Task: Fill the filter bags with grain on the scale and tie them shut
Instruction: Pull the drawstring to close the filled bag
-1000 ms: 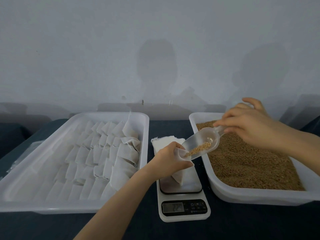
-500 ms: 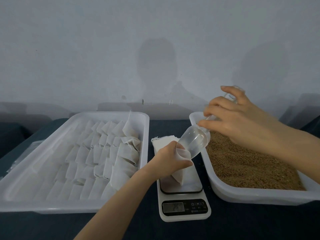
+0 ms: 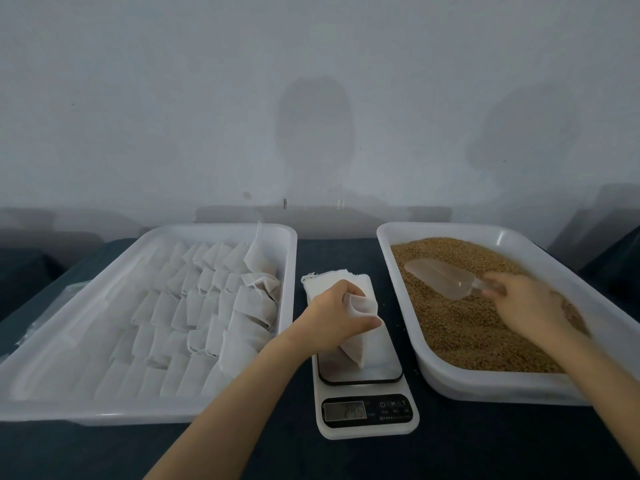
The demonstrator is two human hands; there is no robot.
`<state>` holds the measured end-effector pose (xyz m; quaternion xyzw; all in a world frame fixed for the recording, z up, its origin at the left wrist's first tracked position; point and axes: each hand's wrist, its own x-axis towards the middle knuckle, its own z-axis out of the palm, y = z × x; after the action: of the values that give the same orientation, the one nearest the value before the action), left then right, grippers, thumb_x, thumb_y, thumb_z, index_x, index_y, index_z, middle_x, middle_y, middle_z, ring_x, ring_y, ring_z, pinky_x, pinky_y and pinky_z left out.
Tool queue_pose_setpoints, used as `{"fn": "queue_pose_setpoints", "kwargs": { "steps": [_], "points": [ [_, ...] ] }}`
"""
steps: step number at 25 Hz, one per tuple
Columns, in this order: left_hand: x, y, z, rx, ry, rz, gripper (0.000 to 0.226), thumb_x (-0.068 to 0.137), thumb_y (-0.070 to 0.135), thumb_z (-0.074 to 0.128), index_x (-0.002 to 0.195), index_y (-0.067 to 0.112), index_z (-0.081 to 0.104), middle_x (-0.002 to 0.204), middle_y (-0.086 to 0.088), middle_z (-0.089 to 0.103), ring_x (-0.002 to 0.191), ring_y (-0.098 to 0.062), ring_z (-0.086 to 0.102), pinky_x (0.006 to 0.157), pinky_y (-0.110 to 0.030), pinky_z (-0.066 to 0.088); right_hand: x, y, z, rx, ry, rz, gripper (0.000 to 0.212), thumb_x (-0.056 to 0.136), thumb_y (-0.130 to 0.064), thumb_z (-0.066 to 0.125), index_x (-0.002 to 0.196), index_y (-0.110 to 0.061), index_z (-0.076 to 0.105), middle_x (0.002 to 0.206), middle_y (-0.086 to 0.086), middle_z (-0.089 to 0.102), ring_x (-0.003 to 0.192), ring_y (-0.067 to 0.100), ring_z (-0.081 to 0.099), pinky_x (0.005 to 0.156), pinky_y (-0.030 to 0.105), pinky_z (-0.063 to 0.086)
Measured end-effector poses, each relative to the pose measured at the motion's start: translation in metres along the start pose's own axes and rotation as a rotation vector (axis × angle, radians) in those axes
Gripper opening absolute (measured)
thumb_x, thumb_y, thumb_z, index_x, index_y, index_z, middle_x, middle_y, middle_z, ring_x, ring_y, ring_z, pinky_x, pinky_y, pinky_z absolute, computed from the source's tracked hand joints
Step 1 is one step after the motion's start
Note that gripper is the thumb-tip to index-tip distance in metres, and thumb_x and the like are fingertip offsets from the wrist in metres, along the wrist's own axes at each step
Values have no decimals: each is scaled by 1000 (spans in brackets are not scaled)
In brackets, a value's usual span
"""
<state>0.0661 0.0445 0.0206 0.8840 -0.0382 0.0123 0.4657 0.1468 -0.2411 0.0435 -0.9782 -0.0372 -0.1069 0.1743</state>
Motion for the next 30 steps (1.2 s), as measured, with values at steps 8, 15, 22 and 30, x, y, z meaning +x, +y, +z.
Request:
{"fn": "queue_pose_setpoints", "kwargs": {
  "steps": [8,15,22,30],
  "points": [
    [4,-4,1,12,-13,-10,49,79,50,71,115,33,43,108,12,50,94,-7,53,73,-16,47,4,-2,14,-228,-132,95,29,94,-38,52,121,-31,60,116,-2,63,109,23,52,107,49,24],
    [5,-5,0,2,7,4,50,75,49,75,112,34,47,103,19,52,93,-3,54,71,-13,44,-69,-99,8,371,-22,-441,26,83,-36,62,109,-31,64,90,-21,58,88,-1,56,86,29,47],
    [0,-4,-5,36,-94,-19,58,76,34,79,123,22,49,114,5,58,102,-12,58,88,-25,51,-75,-115,37,312,-112,-452,14,87,-34,63,99,-27,69,88,-13,63,86,6,60,91,37,44],
    [-2,-1,-18,-65,23,5,19,84,23,74,98,30,64,83,16,62,83,-2,59,74,-12,44,-60,-113,32,481,-100,-483,13,85,-14,66,96,-21,68,82,-8,63,78,-2,57,71,7,41]
  ]
}}
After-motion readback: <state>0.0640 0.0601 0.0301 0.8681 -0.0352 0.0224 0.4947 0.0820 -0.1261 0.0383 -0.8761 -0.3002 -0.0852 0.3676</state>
